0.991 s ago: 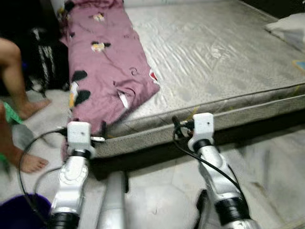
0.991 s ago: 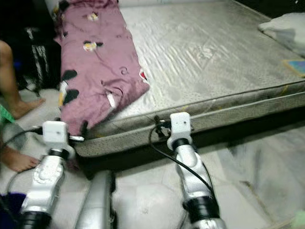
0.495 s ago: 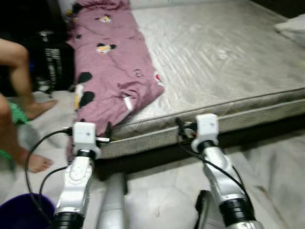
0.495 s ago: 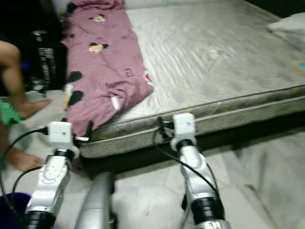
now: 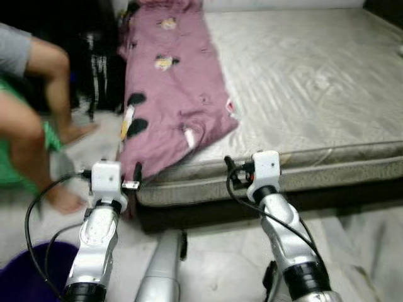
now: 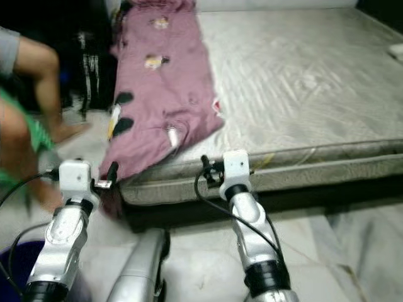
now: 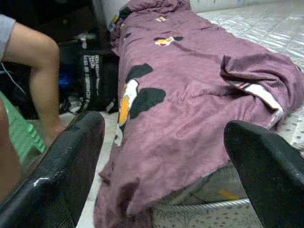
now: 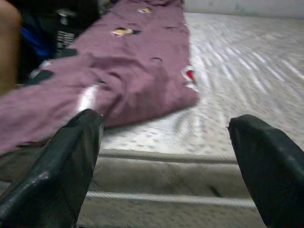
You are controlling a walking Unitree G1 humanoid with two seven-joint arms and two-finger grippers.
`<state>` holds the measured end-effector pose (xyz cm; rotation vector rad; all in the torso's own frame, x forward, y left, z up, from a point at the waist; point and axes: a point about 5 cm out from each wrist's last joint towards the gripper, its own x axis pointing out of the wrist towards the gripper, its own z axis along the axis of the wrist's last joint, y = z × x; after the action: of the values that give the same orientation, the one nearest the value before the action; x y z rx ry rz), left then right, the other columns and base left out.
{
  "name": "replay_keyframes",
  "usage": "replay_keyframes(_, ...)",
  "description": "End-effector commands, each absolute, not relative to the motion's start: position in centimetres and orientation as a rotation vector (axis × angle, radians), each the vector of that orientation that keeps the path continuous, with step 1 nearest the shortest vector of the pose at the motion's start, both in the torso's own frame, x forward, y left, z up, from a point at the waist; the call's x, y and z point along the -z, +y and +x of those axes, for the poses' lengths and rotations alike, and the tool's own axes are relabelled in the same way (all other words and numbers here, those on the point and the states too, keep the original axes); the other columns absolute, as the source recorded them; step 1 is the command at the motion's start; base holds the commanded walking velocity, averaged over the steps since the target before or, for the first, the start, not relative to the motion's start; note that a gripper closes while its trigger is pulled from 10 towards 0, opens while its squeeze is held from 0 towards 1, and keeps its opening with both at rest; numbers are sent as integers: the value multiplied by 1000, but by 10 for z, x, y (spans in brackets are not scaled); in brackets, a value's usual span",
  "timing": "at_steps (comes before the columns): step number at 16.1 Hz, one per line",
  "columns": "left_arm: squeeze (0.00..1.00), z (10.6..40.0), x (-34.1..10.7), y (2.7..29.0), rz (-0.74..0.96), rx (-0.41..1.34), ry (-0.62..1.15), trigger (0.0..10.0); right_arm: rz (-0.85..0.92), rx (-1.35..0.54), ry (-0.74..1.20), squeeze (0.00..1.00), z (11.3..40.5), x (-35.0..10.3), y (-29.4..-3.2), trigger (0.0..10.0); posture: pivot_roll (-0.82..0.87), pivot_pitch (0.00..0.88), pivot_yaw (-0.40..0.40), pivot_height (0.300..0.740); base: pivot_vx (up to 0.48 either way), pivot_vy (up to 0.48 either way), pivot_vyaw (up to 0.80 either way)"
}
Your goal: Clean up the room
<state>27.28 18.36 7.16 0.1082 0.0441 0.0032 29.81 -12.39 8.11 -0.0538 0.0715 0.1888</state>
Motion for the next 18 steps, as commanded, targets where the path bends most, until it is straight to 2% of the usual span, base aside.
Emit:
replay_keyframes(1,0,275,-74,179,107,19,37,10000,-44,-176,73,0,298,-81,-129,10000,69,0,0,544,0,0,0)
replay_keyframes(3,0,274,-74,178,105,25,35,10000,-45,-182,69,0,297,-82,-128,10000,68,0,1,544,0,0,0)
replay_keyframes(6,0,274,-74,178,106,27,36,10000,-45,-188,63,0,297,-82,-127,10000,68,0,4,544,0,0,731)
replay_keyframes(16,0,276,-74,178,106,31,40,10000,-30,-180,70,0,298,-82,-128,10000,65,0,5,544,0,0,0)
replay_keyframes(18,0,276,-74,178,108,34,38,10000,-32,-181,68,0,298,-83,-128,10000,65,0,5,544,277,0,0)
